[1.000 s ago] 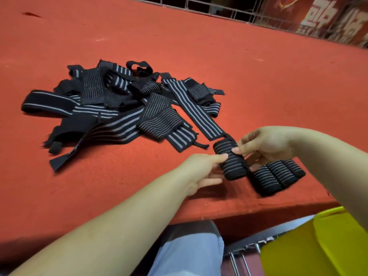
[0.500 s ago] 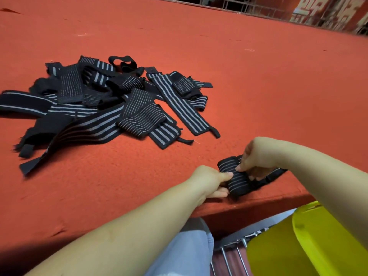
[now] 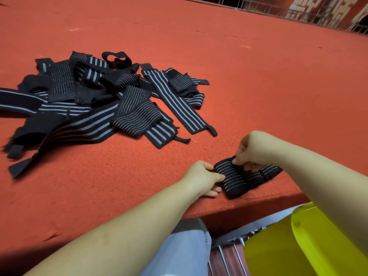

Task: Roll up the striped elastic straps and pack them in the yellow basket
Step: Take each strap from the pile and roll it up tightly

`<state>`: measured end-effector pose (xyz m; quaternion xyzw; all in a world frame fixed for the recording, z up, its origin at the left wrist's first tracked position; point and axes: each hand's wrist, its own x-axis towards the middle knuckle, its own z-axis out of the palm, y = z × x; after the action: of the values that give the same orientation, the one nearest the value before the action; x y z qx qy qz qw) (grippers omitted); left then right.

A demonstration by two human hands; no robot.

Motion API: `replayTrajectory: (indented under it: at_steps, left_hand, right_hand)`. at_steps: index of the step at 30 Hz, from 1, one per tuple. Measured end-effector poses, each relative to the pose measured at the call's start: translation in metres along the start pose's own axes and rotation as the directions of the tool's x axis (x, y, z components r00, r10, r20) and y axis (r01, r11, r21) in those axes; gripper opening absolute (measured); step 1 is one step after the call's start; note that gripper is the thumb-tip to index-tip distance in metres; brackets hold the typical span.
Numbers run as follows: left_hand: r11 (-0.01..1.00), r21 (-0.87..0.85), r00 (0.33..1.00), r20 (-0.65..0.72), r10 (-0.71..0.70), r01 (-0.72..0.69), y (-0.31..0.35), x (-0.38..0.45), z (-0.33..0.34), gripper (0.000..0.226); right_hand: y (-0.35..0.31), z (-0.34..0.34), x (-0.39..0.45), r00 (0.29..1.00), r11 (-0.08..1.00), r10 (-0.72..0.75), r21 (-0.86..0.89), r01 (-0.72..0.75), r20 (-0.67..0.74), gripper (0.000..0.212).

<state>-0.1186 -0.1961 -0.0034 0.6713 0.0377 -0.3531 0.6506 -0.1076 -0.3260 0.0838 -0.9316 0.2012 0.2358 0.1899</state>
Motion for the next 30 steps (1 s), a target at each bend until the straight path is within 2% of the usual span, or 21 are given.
replayTrajectory:
  at_steps: [3, 9, 14, 18, 21, 23, 25, 26, 28, 30]
  left_hand:
    - [1.0, 0.003, 0.999, -0.04, 0.021, -0.021, 0.003, -0.001, -0.013, 0.036]
    - [0.994, -0.08, 0.987, -0.15, 0.06, -0.073, 0.015, -0.008, -0.057, 0.024]
    - [0.967, -0.215, 0.94, -0.337, 0.057, -0.136, 0.023, -0.011, -0.11, 0.03]
    - [0.924, -0.333, 0.879, -0.477, 0.004, -0.185, 0.024, -0.011, -0.153, 0.044]
    - [0.887, -0.426, 0.873, -0.484, -0.058, -0.177, 0.023, -0.01, -0.177, 0.037]
    - [0.868, -0.467, 0.885, -0.459, -0.075, -0.169, 0.023, -0.006, -0.186, 0.035]
    - [0.856, -0.487, 0.887, -0.456, -0.078, -0.175, 0.024, 0.001, -0.191, 0.036]
    - [0.849, -0.497, 0.887, -0.454, -0.079, -0.179, 0.027, 0.006, -0.193, 0.036]
    - [0.839, -0.516, 0.894, -0.439, -0.086, -0.173, 0.035, 0.016, -0.196, 0.038]
    - [0.836, -0.527, 0.905, -0.414, -0.095, -0.154, 0.043, 0.026, -0.198, 0.041]
  right_hand:
    - [-0.01, -0.002, 0.001, 0.997, 0.998, -0.056, 0.016, 0.057, -0.049, 0.013]
    - [-0.045, 0.012, 0.012, 0.986, 0.978, -0.152, 0.13, 0.161, -0.071, 0.013]
    - [-0.089, 0.036, 0.024, 0.962, 0.936, -0.266, 0.225, 0.271, -0.055, 0.009]
    - [-0.131, 0.06, 0.035, 0.946, 0.884, -0.323, 0.348, 0.311, -0.026, 0.011]
    - [-0.158, 0.077, 0.044, 0.949, 0.81, -0.316, 0.522, 0.266, 0.007, 0.013]
    - [-0.172, 0.086, 0.051, 0.958, 0.757, -0.286, 0.619, 0.211, 0.024, 0.036]
    - [-0.181, 0.092, 0.059, 0.966, 0.695, -0.259, 0.699, 0.171, 0.02, 0.049]
    - [-0.184, 0.094, 0.063, 0.971, 0.648, -0.24, 0.747, 0.145, 0.02, 0.046]
    - [-0.188, 0.094, 0.074, 0.985, 0.569, -0.174, 0.818, 0.082, 0.022, 0.025]
    - [-0.189, 0.094, 0.084, 0.993, 0.539, -0.108, 0.842, 0.027, 0.038, 0.014]
